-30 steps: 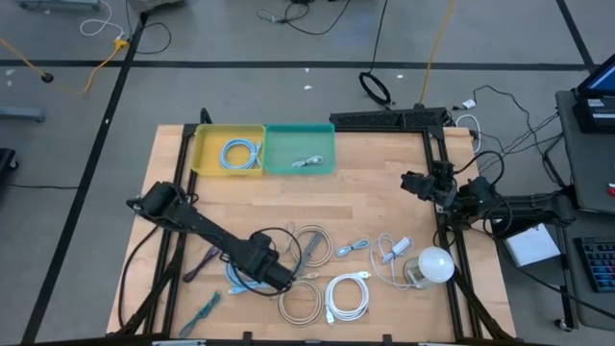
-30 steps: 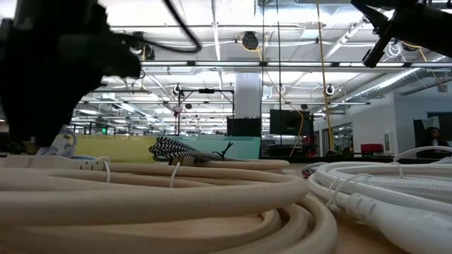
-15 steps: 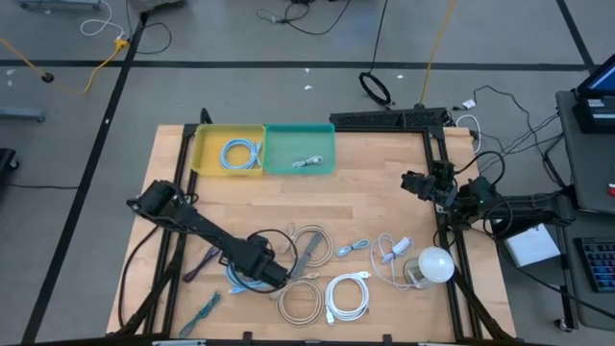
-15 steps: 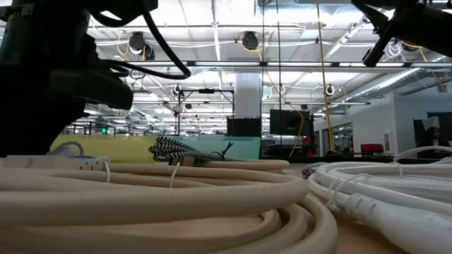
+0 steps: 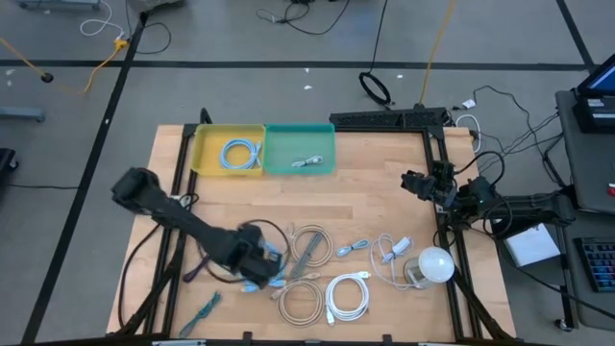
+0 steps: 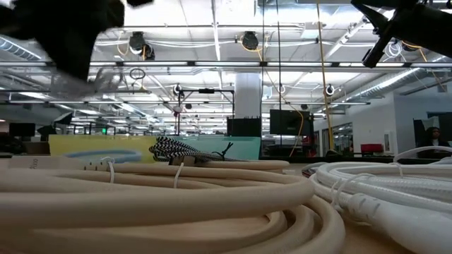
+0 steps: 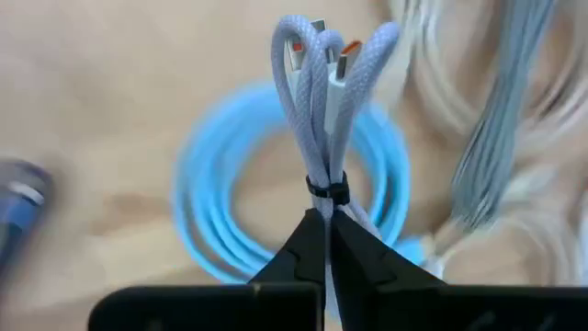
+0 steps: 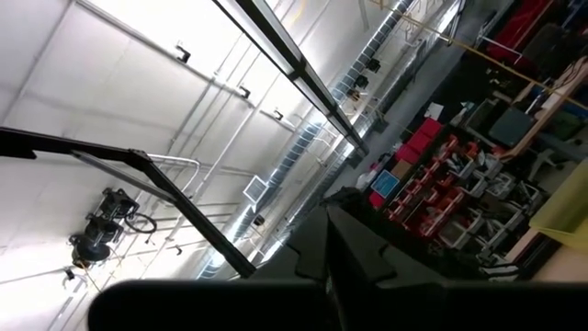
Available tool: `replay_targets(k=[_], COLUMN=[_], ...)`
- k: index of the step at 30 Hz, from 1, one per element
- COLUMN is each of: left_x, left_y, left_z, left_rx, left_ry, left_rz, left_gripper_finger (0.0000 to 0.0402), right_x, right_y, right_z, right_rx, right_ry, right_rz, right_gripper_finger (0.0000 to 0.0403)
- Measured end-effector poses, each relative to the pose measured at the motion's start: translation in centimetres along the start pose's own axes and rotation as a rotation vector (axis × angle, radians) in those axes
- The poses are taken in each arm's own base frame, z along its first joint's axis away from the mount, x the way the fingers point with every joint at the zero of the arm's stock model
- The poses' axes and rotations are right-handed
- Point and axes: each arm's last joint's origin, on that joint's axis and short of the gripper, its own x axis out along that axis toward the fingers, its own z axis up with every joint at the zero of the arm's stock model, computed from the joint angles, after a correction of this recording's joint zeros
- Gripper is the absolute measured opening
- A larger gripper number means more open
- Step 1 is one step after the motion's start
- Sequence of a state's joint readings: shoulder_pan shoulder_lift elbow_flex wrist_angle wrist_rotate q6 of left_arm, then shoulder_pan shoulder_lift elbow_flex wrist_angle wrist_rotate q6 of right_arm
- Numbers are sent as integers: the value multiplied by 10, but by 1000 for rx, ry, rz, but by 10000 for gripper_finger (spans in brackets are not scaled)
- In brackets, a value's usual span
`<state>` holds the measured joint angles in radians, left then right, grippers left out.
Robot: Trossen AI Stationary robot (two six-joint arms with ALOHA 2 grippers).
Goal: Pick & Place USB Port
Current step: Put the white charger cable into the green bin
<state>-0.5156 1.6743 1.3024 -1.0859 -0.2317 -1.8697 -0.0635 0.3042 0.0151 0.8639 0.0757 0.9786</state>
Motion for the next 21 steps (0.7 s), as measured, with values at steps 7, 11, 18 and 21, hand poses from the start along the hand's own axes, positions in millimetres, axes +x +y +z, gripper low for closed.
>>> replay_targets(k=[7,11,18,21], left_x=[-56,-58,-38,-14], left_y=[19,19,20,24], left_z=[76,148,268,298], left_rx=[-182,-147,-63,19], left_ry=[-465,-544,-523,-445], left_rz=[-189,-160,-290,-301], left_gripper_finger=[2,1,1,1], right_x=[0,0,0,0], right_y=[-1,-1,-1,-1], right_z=[-1,-1,0,-1], right_rx=[-23,-22,-30,-46], right_ry=[5,5,2,5], right_rz=[-10,-9,-9,-10], right_gripper_finger=[0,0,0,0])
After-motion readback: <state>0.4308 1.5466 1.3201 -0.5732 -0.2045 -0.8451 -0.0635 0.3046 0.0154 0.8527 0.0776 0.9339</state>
